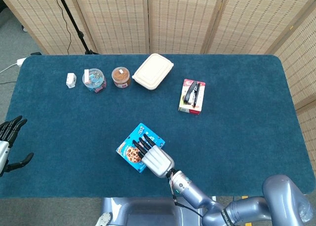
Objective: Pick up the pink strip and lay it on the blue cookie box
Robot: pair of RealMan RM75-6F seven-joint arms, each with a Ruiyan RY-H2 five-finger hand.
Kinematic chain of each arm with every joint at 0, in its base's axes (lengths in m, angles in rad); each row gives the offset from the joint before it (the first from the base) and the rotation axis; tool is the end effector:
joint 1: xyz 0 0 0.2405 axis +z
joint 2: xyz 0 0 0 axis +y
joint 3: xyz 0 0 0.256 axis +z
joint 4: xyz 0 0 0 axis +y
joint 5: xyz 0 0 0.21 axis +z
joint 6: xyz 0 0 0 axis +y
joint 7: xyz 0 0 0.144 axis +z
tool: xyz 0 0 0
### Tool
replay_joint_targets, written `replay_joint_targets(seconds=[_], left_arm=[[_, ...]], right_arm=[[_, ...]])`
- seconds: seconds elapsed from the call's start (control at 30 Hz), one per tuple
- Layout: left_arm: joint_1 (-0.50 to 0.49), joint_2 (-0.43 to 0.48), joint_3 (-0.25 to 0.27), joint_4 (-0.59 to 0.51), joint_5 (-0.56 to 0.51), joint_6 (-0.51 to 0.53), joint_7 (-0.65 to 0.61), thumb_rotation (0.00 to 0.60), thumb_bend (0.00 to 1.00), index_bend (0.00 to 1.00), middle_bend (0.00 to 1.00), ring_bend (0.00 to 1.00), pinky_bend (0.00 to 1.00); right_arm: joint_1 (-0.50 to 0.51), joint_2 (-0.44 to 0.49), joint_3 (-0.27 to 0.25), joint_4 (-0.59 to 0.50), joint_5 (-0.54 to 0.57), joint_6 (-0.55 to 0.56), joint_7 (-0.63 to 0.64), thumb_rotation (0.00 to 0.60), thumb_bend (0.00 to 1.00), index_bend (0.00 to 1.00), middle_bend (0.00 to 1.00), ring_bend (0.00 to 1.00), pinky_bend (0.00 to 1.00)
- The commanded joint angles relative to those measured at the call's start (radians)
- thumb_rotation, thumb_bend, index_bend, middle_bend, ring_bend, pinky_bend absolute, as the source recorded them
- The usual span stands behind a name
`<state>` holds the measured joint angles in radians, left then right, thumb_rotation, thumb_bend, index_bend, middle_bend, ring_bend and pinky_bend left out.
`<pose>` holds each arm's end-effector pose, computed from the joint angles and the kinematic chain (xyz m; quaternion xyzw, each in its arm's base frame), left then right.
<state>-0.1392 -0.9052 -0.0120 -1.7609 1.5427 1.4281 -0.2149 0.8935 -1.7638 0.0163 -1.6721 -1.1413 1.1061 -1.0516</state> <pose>-0.2862 0.1867 0.1969 -0.6022 -0.4353 -0.4218 0.5195 -0.0452 -0.2502 -0.0850 0.8676 -0.0961 0.3261 0.3630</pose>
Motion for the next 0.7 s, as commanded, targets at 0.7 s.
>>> replay_joint_targets(seconds=[0.7], left_arm=[[0.003, 0.001, 0.000, 0.005, 0.007, 0.001, -0.009, 0.600, 0.27, 0.00, 0.00, 0.00, 0.00]], right_arm=[[0.009, -0.056, 0.029, 0.059, 0.010, -0.043, -0.029, 0.600, 1.00, 0.30, 0.00, 0.00, 0.00]])
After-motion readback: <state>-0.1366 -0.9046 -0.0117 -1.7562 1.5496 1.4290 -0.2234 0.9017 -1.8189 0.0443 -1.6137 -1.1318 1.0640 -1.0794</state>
